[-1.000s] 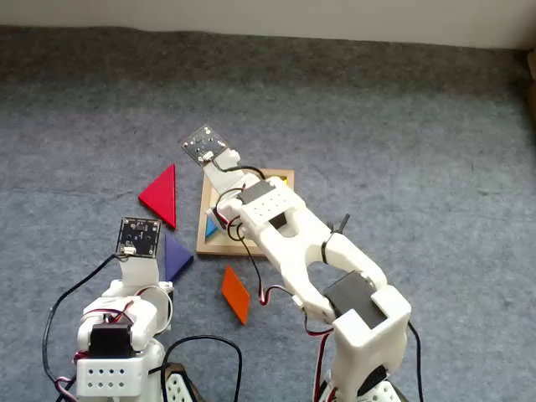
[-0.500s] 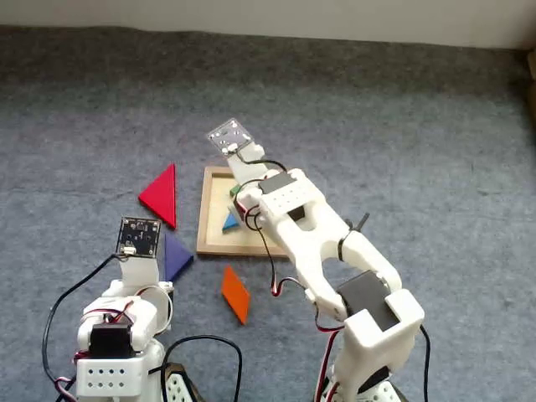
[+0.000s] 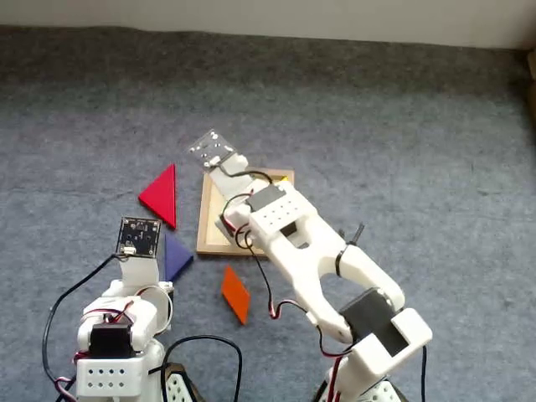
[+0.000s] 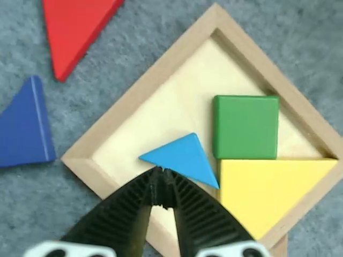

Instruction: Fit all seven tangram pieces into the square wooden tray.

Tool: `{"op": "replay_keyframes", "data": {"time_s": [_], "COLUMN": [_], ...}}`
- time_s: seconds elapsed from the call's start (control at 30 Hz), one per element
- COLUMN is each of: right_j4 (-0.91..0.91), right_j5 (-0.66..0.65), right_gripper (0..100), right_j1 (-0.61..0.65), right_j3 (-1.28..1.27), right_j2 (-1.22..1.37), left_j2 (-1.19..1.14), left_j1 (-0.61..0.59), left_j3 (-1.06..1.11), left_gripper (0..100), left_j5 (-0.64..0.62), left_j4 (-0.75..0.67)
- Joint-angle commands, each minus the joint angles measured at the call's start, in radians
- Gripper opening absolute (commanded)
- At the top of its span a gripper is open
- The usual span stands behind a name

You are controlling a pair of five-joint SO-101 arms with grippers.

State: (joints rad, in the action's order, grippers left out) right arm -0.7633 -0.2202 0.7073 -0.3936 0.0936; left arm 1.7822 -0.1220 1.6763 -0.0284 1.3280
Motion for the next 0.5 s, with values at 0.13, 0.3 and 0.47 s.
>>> {"op": "replay_keyframes", "data": {"time_s": [0.13, 0.3, 0.47], "right_j4": [0.001, -0.004, 0.002], "right_j5": [-0.008, -0.006, -0.005], "right_gripper": [2.3, 2.3, 2.3], "right_j1": [0.016, 0.031, 0.033], "right_j3": [0.025, 0.111, 0.12], "right_j2": [0.096, 0.13, 0.136], "left_j2": [0.036, 0.036, 0.036], "left_j1": [-0.005, -0.005, -0.005], "left_j3": [0.019, 0.019, 0.019], "left_gripper": [5, 5, 5], "left_j5": [0.006, 0.006, 0.006], "left_j4": [0.005, 0.005, 0.005]}}
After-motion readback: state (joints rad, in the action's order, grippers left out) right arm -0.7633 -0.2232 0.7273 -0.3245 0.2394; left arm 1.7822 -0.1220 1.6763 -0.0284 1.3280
